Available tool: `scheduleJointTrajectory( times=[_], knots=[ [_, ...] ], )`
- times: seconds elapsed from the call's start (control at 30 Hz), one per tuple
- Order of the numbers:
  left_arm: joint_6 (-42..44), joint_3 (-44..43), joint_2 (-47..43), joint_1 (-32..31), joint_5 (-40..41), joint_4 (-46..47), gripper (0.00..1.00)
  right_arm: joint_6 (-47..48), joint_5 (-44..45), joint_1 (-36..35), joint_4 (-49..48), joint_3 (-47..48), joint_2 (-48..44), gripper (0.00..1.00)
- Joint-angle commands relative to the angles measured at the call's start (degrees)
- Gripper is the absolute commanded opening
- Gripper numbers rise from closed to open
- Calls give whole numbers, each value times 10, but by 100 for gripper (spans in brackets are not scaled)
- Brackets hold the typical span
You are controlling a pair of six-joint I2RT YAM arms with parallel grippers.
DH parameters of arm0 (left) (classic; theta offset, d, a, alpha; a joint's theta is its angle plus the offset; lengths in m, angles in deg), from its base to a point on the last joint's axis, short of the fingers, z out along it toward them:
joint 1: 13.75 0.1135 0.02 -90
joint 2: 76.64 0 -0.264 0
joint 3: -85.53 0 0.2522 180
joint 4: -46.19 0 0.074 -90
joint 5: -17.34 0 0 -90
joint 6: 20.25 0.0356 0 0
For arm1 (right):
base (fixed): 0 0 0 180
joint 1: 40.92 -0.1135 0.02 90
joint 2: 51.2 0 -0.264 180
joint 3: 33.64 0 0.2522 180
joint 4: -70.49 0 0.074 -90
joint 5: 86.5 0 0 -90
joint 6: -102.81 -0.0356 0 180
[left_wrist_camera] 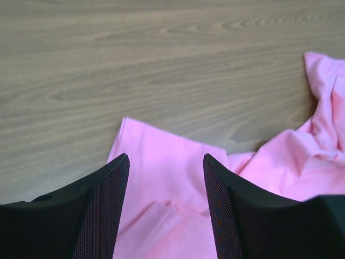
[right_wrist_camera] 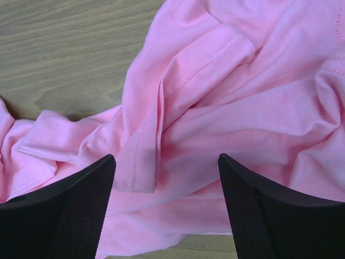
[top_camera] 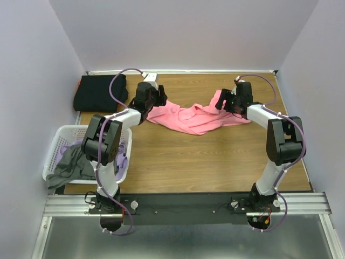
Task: Fold and stack the t-shirts
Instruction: Flatten the tshirt out
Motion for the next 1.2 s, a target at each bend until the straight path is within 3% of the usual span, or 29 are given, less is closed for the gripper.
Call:
scheduleJointTrajectory(
  times=[0.0,0.3,0.63,0.73,0.87,0.93,1.03,1.13,1.17],
  knots=[
    [15,35,-24,-14,19,-11,65,6,2,-3,2,-13,-27,84],
    [15,24,33,-25,-5,-35,54,7,1,-2,0,-23,-32,84],
    [23,-26,75,-34,46,-87,54,6,2,-3,0,-25,-37,84],
    [25,-25,76,-34,65,-102,47,7,2,-3,-2,-25,-37,84],
    [25,-12,65,-35,93,-105,46,6,3,-3,-1,-24,-36,84],
    [28,-11,64,-35,95,-107,41,6,2,-3,-3,-24,-33,84],
    [27,-9,67,-36,87,-108,20,6,2,-3,-3,-24,-33,84],
    [25,-9,68,-36,81,-107,12,6,6,-2,-3,-27,-39,84],
    [26,-9,68,-36,79,-106,5,6,10,-3,-2,-29,-42,84]
  ],
)
